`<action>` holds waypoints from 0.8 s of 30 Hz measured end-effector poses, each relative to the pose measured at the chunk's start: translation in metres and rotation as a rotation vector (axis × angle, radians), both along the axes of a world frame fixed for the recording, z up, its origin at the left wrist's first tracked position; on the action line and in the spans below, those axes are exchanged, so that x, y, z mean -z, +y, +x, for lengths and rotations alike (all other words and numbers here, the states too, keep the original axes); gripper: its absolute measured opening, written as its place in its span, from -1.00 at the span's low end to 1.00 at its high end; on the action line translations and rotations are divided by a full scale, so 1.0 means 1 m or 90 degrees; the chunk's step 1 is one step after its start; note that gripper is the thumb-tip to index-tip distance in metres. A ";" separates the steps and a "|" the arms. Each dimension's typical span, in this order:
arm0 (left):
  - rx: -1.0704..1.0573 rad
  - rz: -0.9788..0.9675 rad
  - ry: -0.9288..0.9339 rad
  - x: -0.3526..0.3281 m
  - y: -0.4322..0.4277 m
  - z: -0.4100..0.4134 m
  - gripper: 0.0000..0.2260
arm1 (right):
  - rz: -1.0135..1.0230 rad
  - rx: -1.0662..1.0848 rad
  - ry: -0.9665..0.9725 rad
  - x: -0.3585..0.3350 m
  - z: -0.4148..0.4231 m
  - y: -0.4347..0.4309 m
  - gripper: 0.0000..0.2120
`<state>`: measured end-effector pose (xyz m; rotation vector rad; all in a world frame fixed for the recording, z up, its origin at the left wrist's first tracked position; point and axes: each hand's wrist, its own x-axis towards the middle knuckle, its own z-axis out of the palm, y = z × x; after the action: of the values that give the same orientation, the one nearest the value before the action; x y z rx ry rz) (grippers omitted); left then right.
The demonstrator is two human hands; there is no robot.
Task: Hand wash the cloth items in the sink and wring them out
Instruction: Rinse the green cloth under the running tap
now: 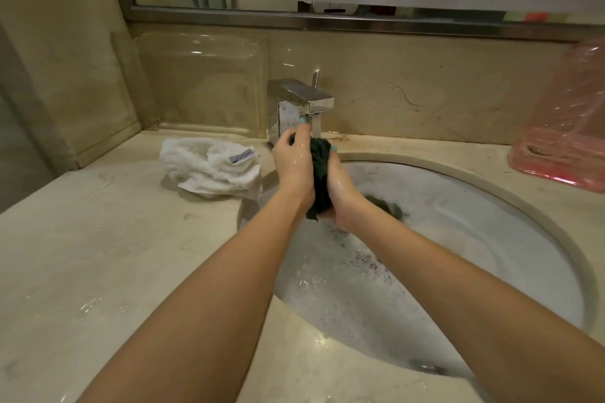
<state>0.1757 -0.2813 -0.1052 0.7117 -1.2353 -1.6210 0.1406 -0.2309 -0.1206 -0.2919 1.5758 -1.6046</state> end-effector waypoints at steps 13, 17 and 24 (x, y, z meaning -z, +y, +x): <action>0.023 -0.399 -0.403 -0.014 0.007 0.041 -0.62 | -0.115 0.095 0.395 -0.027 0.003 0.008 -0.69; -0.064 -0.484 -0.394 -0.027 -0.014 0.092 -0.73 | -0.167 -0.036 0.502 -0.041 0.032 0.004 -0.77; -0.039 -0.549 -0.544 -0.011 -0.054 0.198 -0.91 | -0.092 -0.326 0.689 -0.019 0.095 -0.011 -0.88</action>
<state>0.3733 -0.3357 -0.0938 0.8613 -2.2674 -0.5474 0.2360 -0.2423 -0.1018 -1.7082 1.8779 -1.1605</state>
